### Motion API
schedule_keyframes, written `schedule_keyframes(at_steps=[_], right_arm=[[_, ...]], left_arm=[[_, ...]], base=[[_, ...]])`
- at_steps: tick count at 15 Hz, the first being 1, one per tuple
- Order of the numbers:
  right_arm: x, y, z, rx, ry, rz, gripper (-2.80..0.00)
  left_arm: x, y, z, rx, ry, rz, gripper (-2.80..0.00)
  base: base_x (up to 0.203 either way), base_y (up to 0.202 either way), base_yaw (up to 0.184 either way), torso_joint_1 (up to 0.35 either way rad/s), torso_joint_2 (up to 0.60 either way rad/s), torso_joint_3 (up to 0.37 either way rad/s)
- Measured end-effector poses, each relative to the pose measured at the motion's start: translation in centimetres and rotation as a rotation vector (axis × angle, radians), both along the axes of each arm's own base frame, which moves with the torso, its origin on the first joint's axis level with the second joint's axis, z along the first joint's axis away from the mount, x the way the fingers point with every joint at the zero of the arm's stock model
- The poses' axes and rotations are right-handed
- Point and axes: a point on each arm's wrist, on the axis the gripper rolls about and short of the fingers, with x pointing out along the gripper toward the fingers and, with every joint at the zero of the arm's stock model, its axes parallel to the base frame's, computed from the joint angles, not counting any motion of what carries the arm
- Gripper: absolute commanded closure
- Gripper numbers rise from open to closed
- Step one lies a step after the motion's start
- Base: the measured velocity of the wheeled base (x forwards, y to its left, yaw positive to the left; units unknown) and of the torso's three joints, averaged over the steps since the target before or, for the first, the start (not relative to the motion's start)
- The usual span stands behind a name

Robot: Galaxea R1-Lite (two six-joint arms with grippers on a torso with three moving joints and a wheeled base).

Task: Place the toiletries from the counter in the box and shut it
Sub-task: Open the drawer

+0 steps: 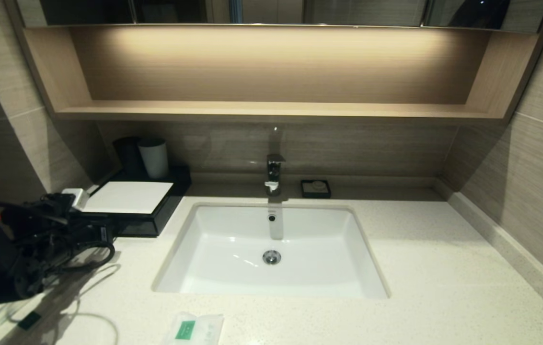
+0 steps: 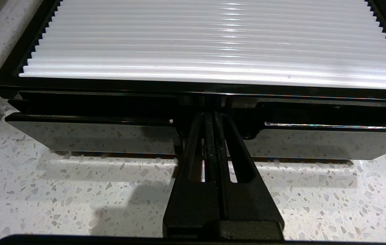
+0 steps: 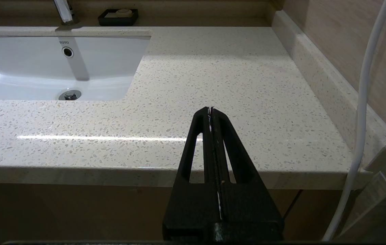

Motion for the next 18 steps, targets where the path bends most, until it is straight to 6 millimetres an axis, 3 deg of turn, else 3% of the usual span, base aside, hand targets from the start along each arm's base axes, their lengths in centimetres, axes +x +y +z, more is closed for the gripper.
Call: schedule_keyframes(at_steps=[18], right_arm=[[0.0,0.0,0.0,0.000,0.000,0.000,0.00]], left_arm=[[-1.7,-0.2,0.2,0.020,0.061,0.001,0.00]], base=[[0.000,0.000,0.000,0.000,0.00,0.000]])
